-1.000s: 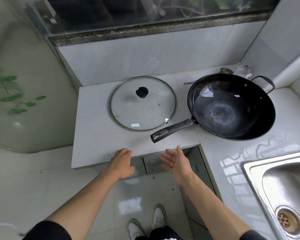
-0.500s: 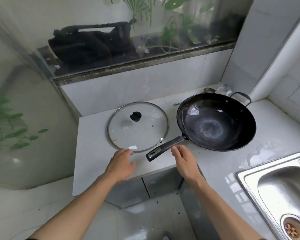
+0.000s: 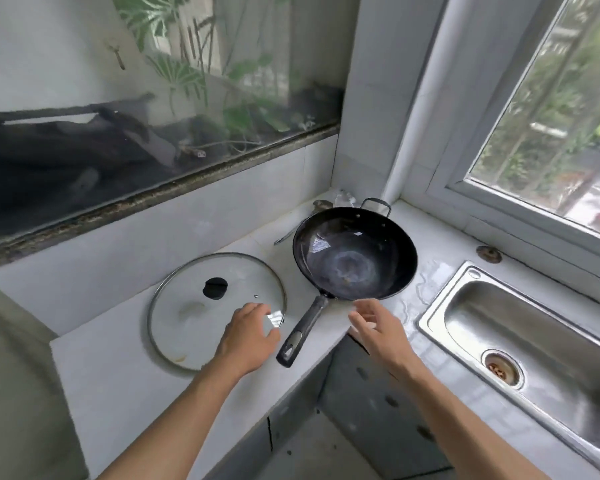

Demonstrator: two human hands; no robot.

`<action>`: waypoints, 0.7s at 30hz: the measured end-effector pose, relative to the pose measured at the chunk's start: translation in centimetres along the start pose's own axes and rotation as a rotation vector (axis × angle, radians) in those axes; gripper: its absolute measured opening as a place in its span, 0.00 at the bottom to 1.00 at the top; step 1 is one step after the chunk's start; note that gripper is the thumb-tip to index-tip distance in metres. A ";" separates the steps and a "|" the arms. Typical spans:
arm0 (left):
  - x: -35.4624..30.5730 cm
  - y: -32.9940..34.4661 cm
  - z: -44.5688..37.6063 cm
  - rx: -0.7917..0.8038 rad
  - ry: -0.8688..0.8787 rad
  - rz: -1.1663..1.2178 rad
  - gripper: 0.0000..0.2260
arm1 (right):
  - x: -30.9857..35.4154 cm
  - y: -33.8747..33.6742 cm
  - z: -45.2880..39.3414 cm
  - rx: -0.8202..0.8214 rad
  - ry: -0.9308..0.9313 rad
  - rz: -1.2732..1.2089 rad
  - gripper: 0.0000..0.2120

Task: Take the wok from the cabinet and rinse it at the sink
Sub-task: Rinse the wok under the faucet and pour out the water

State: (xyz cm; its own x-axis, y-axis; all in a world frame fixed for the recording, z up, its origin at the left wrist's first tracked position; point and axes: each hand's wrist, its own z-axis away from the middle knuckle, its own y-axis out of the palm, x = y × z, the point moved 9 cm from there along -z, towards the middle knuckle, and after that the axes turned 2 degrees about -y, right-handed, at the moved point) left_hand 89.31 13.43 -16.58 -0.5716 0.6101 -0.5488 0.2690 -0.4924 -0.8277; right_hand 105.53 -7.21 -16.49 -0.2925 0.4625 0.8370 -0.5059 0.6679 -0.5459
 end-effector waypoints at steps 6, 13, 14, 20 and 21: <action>-2.3 -0.3 -1.8 0.029 0.088 0.058 0.17 | 1.0 -4.2 2.6 -0.128 0.023 0.174 0.17; -7.4 1.8 -2.6 0.047 0.191 0.048 0.16 | 0.4 -9.9 5.2 -0.245 0.025 0.266 0.18; -7.9 2.3 -2.8 0.050 0.200 0.045 0.16 | 0.1 -10.6 5.3 -0.253 0.026 0.276 0.18; -10.6 5.9 -4.2 0.066 0.200 -0.013 0.17 | -3.2 -14.2 4.2 -0.256 0.015 0.272 0.19; -11.2 6.4 -4.6 0.066 0.198 -0.031 0.18 | -4.0 -14.8 3.5 -0.250 0.014 0.267 0.19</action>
State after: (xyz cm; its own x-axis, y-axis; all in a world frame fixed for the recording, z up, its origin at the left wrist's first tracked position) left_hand 101.00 6.33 -16.32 -0.4137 0.7326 -0.5405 0.1986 -0.5068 -0.8389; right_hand 111.33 -20.97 -11.59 -0.3758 0.6462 0.6642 -0.1990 0.6437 -0.7389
